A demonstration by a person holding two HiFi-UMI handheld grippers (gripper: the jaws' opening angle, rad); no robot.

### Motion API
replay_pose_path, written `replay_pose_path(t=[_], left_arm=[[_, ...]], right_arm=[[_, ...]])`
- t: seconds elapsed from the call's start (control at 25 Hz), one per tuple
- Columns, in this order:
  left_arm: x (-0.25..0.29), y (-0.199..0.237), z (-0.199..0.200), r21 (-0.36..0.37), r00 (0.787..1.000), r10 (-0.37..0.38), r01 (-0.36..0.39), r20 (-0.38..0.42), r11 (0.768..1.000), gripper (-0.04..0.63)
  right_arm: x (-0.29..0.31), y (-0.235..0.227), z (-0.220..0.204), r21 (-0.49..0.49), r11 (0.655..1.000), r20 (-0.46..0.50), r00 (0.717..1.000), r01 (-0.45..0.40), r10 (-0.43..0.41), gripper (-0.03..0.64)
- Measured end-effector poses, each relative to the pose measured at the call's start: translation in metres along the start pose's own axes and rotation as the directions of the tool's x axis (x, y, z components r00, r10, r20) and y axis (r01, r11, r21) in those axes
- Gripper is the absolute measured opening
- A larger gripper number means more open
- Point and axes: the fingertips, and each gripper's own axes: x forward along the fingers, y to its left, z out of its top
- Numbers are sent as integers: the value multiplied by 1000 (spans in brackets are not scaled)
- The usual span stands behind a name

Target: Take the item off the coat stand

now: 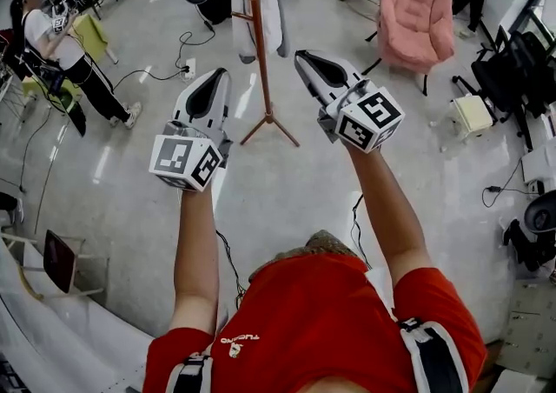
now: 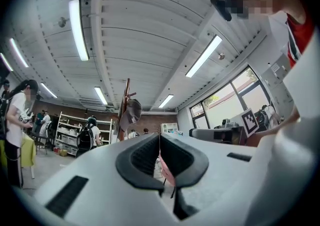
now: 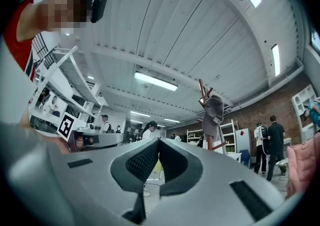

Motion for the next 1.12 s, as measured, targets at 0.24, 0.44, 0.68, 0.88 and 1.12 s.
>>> replay_pose_path(t=[0.24,0.44,0.68,0.88,1.12], left_arm=[[23,15,-3,8,1000,-12,12,2,1000,12],[59,39,-14,16,1000,-3,3,-10,1000,12],[124,76,-20,30,999,36,-36,-1,999,12],[193,109,-31,38,997,74,-73,-4,997,12],[258,134,-39,59,992,123,-122,-13,991,12]], right_arm=[[22,-39,12,7,1000,26,999,21,-21,25],[52,-88,15,27,999,59,998,34,-35,25],[99,-163,10,40,999,102,995,9,-13,26],[146,-236,12,44,999,129,991,-23,18,53],[197,-308,29,94,993,162,985,-75,59,246]])
